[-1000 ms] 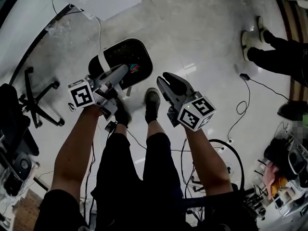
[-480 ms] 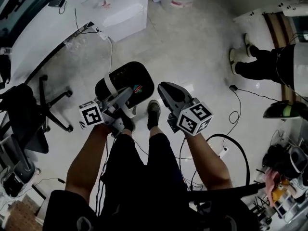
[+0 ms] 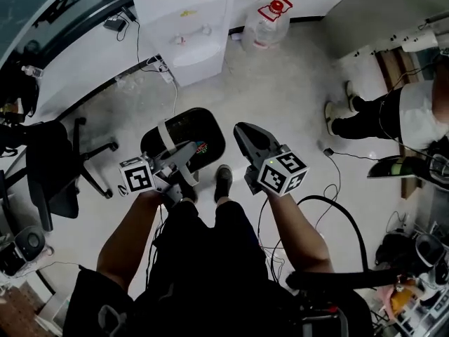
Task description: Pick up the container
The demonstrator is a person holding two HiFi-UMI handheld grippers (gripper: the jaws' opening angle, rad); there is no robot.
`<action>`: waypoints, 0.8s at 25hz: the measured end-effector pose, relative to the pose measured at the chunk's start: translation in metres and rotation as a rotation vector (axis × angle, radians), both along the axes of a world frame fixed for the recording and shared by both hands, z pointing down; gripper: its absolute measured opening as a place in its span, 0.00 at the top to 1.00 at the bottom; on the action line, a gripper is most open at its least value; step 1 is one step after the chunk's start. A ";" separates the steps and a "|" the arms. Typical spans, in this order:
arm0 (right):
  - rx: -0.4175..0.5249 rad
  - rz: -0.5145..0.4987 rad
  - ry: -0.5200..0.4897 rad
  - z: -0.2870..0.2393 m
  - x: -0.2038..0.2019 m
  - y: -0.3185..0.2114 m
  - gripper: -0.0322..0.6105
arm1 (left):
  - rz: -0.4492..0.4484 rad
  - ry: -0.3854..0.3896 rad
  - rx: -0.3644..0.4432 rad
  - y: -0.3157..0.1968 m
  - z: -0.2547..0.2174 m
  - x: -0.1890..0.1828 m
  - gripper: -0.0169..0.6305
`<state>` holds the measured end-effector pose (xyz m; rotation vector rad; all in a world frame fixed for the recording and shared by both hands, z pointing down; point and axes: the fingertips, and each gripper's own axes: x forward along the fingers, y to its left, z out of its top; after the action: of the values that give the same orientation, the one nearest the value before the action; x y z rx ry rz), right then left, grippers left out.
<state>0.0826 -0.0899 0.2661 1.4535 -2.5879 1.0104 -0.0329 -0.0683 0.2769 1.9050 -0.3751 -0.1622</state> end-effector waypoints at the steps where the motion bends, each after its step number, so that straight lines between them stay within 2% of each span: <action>1: 0.006 -0.004 0.000 -0.010 -0.002 -0.002 0.90 | -0.002 0.008 0.001 0.002 -0.011 -0.001 0.96; 10: 0.068 0.022 -0.009 -0.101 -0.007 -0.010 0.91 | -0.006 0.083 0.012 0.021 -0.096 -0.012 0.96; 14: 0.100 0.036 0.000 -0.132 -0.001 -0.012 0.92 | 0.004 0.155 -0.001 0.028 -0.130 -0.007 0.96; 20: 0.141 0.059 0.005 -0.166 0.003 -0.016 0.93 | 0.023 0.144 0.024 0.029 -0.159 -0.012 0.96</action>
<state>0.0855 -0.1062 0.0998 1.5685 -2.6769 0.8434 -0.0450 -0.0389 0.1181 1.9071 -0.2545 -0.2880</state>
